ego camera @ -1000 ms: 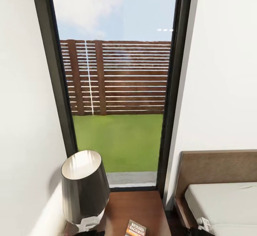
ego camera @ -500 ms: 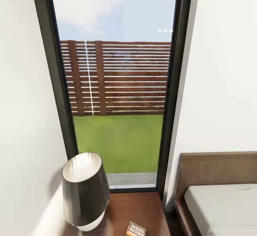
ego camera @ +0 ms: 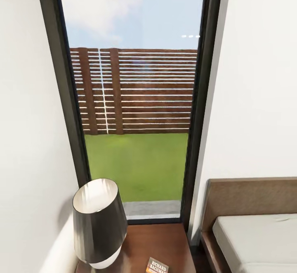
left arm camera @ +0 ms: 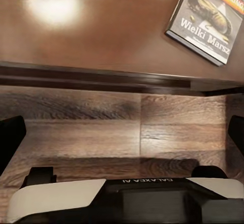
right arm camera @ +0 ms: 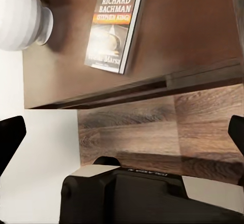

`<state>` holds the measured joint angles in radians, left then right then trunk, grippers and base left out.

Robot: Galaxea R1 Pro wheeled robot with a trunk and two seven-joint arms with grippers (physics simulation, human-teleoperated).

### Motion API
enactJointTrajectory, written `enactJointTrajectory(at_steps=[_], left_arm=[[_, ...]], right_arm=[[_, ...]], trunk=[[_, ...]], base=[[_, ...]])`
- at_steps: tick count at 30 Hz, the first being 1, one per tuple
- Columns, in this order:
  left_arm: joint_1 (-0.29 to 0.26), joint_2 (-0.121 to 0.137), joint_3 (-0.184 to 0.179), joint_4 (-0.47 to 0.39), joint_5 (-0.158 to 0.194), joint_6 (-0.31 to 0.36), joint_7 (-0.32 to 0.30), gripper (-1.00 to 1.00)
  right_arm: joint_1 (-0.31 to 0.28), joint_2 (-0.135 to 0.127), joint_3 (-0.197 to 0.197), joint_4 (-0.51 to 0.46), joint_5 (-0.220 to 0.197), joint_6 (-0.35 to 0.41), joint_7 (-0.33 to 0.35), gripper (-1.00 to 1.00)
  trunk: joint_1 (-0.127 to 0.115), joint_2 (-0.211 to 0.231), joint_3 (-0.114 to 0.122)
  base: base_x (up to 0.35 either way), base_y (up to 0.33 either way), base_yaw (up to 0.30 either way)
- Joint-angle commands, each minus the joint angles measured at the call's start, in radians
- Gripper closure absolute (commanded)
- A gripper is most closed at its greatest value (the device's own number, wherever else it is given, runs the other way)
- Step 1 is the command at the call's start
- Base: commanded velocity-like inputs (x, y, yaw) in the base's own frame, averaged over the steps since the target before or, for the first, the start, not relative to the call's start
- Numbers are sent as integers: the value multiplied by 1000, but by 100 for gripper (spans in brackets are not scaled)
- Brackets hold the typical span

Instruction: In the bedroom, move the book from the bed onto either nightstand, and place the two sandals side by side next to the bed.

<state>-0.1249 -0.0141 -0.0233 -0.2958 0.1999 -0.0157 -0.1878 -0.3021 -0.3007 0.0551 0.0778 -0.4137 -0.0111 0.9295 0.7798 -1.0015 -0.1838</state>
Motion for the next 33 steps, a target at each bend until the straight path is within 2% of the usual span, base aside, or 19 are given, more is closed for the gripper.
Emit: enactJointTrajectory(at_steps=[1, 6, 14, 18, 20, 25, 31, 33], left_arm=[[-1, 0, -2, 7, 9, -4, -2, -100], [0, 1, 0, 51, 9, -20, -2, -100], [1, 9, 0, 150, 8, -99, -2, -100], [1, 22, 0, 196, 7, -120, -2, -100], [1, 25, 0, 217, 6, -124, -2, -100], [3, 32, 0, 264, 3, -125, -1, -100], [7, 39, 1, 270, -19, -124, -1, -100], [8, 39, 2, 269, -23, -124, 0, -100]], right_arm=[[0, 0, 6, 3, -8, -1, 5, -100], [18, 0, 6, 3, -8, -1, 4, -100], [24, -1, 7, 3, -8, -1, 5, -100], [25, -1, 8, 4, -7, 0, 6, -100], [36, -1, 8, 5, 0, 0, 6, -100], [70, -1, 8, 5, 46, 0, 2, -100], [83, -1, 8, 4, 60, 3, -50, -100], [85, -1, 8, 4, 62, 4, -65, -100]], trunk=[[-4, 6, 2], [-23, 41, 18], [-54, 97, 43], [-69, 125, 55], [-77, 139, 61], [-96, 174, 77], [-119, 216, 96], [-119, 216, 96]], base=[[0, 0, 0], [0, 0, 0], [0, 0, 0], [0, 0, 0], [0, 0, 0], [0, 0, 0], [0, 0, 0], [0, 0, 0]])
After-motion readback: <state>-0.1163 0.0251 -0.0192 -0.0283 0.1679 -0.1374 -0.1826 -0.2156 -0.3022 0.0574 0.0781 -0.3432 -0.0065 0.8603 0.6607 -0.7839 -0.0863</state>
